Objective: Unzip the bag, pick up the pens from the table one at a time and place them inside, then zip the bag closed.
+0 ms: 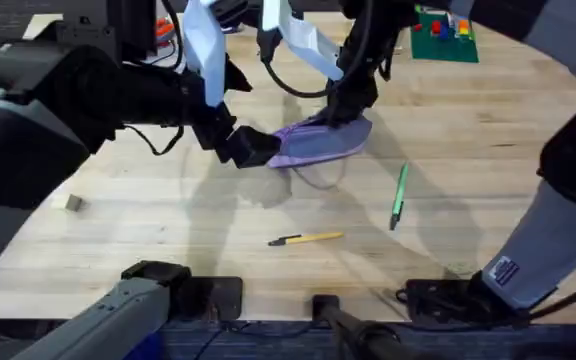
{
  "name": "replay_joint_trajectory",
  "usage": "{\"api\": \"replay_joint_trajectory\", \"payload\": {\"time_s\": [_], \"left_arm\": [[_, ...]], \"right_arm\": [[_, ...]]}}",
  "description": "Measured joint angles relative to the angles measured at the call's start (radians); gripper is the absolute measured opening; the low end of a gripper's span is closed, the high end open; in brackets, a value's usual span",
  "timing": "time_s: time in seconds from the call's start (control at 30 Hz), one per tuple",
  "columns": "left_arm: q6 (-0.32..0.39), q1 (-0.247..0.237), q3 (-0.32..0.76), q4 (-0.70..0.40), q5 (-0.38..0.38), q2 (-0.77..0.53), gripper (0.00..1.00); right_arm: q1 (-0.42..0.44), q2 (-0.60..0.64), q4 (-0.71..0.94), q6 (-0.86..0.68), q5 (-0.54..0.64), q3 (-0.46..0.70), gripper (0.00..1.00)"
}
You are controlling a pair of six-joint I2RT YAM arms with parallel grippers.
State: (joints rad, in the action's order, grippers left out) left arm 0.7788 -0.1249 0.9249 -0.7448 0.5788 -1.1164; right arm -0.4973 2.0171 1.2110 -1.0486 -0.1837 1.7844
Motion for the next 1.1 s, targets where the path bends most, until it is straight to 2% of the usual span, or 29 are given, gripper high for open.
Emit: {"api": "replay_joint_trajectory", "payload": {"time_s": [0.23,0.3,0.33,0.5,0.53,0.6,1.1], "left_arm": [[0.000,0.000,0.000,0.000,0.000,0.000,0.993],[0.000,0.000,0.000,0.000,0.000,0.000,0.993],[0.000,0.000,0.000,0.000,0.000,0.000,0.993],[0.000,0.000,0.000,0.000,0.000,0.000,0.993],[0.000,0.000,0.000,0.000,0.000,0.000,0.993],[0.000,0.000,0.000,0.000,0.000,0.000,0.993],[0.000,0.000,0.000,0.000,0.000,0.000,0.993]], "right_arm": [[0.000,0.000,-0.002,0.000,0.000,0.000,0.031],[0.000,0.000,-0.002,0.000,0.000,0.000,0.071],[0.000,0.000,-0.002,-0.001,-0.001,0.000,0.136],[-0.003,0.000,0.002,-0.009,-0.004,0.000,0.847],[-0.004,0.000,0.003,-0.014,-0.005,0.000,0.954],[-0.006,0.000,0.003,-0.015,-0.005,0.000,0.992],[-0.006,0.000,0.002,-0.015,-0.004,0.000,0.996]]}}
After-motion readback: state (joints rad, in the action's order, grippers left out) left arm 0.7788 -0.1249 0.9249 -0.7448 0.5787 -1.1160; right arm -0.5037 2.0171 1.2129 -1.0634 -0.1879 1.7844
